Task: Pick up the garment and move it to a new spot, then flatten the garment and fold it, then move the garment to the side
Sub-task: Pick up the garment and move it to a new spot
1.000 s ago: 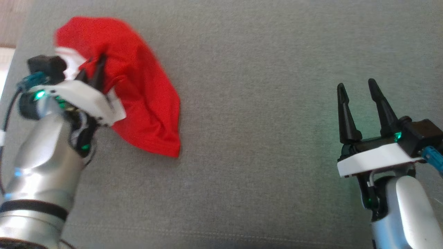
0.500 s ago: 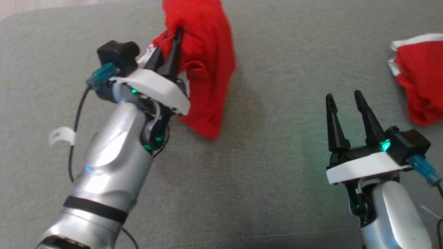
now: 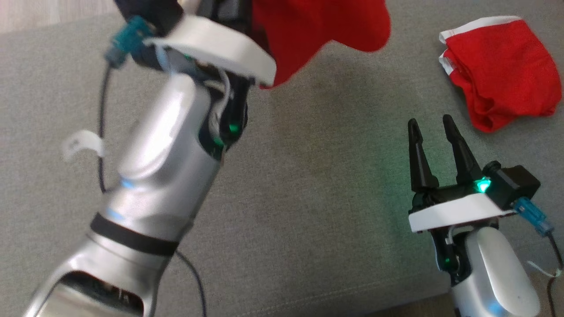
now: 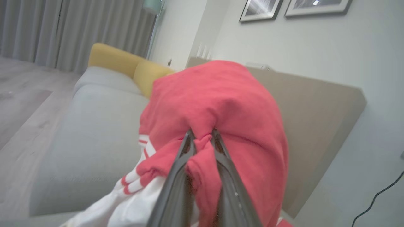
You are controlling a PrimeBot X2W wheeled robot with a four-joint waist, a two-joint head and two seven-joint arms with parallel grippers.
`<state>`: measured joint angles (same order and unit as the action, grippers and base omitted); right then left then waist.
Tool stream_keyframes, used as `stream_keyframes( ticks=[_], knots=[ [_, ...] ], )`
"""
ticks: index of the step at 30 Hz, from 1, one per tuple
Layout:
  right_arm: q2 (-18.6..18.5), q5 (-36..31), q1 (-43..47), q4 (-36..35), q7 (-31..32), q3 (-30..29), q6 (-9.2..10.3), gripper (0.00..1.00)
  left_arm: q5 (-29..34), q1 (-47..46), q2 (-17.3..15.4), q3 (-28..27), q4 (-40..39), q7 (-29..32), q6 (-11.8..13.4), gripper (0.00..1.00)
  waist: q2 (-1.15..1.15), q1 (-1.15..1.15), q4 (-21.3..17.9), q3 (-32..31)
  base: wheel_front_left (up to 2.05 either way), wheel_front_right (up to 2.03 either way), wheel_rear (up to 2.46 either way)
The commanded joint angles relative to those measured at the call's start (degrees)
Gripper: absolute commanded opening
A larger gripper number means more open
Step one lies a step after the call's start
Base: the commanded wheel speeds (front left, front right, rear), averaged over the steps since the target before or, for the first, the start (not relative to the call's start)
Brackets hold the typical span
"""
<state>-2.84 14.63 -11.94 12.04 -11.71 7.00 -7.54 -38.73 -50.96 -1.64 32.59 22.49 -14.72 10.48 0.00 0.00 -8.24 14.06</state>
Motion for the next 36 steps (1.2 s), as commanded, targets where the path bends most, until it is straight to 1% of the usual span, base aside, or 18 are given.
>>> stream_keyframes(
  ticks=[1,4,7,9,10,14,15,16,17,21,25,30,34,36],
  knots=[
    [-0.04,0.40,-2.42,-1.53,-0.76,1.29,0.05,1.00,1.89,1.18,-1.25,-0.54,1.22,-0.26,0.94,0.00,0.00,0.00,0.00,0.75,0.00,0.00,0.00],
    [-0.04,0.51,-2.98,-1.29,-1.03,1.36,0.05,1.00,4.36,3.71,-1.26,-1.25,6.27,-0.27,1.74,0.00,0.00,0.00,0.02,1.67,0.00,0.00,0.00],
    [-0.04,0.45,-3.57,-1.05,-1.15,1.72,0.05,1.00,7.42,5.19,-1.72,-3.42,10.59,-0.27,2.38,0.00,0.00,0.00,0.04,2.66,0.00,0.00,0.00],
    [-0.04,0.32,-3.82,-0.98,-1.19,1.94,0.05,1.00,9.60,5.76,-2.08,-5.05,12.28,-0.27,2.59,0.00,0.00,0.00,0.13,3.22,0.00,0.00,0.00],
    [-0.04,0.32,-3.82,-0.98,-1.19,1.94,0.05,1.00,9.60,5.76,-2.08,-5.05,12.28,-0.27,2.59,0.00,0.00,0.00,0.13,3.22,0.00,0.00,0.00],
    [-0.04,-0.02,-4.05,-0.84,-1.23,2.02,0.05,1.00,12.73,6.72,-2.12,-8.51,13.79,-0.27,2.19,0.00,0.00,0.00,0.59,3.85,0.00,0.00,0.00],
    [-0.04,-0.13,-4.06,-0.75,-1.21,1.99,0.05,1.00,13.40,6.93,-2.08,-9.35,13.81,-0.27,2.00,0.06,0.00,0.00,0.81,3.86,0.00,0.00,0.00],
    [-0.04,-0.28,-4.05,-0.64,-1.17,1.96,0.05,1.00,14.09,7.09,-2.03,-10.21,13.75,-0.28,1.93,0.49,0.00,0.00,1.08,3.80,0.00,0.00,0.00],
    [-0.04,-0.40,-4.03,-0.55,-1.10,1.96,0.05,1.00,14.82,7.27,-1.99,-10.97,13.63,-0.28,1.75,1.00,0.00,0.00,1.37,3.64,0.00,0.00,0.00],
    [-0.04,-1.06,-3.86,-0.49,-0.69,1.84,0.05,1.00,17.44,8.49,-1.81,-13.89,12.23,-0.28,0.96,1.00,0.00,0.00,2.77,2.53,0.00,0.00,0.00],
    [-0.04,-1.82,-3.47,-0.82,-0.05,1.62,0.05,1.00,20.32,10.94,-2.24,-17.28,8.89,-0.28,-0.13,1.00,0.00,0.00,4.43,0.88,0.00,0.00,0.00],
    [-0.04,-2.96,-2.09,-1.50,0.89,0.99,0.05,1.00,23.82,17.68,-3.71,-20.93,-0.25,-0.28,-3.67,1.00,0.00,0.00,7.06,-1.43,0.00,0.00,0.00],
    [-0.04,-3.92,-0.46,-2.02,1.73,0.54,0.05,1.00,26.42,26.80,-4.97,-22.95,-8.77,-0.28,-6.83,1.00,0.00,0.00,9.46,-3.33,0.00,0.00,0.00],
    [-0.04,-4.25,0.56,-2.26,2.08,0.17,0.05,1.00,27.48,32.09,-5.31,-23.91,-12.29,-0.28,-7.84,1.00,0.00,0.00,10.73,-4.32,0.00,0.00,0.00]
  ],
)
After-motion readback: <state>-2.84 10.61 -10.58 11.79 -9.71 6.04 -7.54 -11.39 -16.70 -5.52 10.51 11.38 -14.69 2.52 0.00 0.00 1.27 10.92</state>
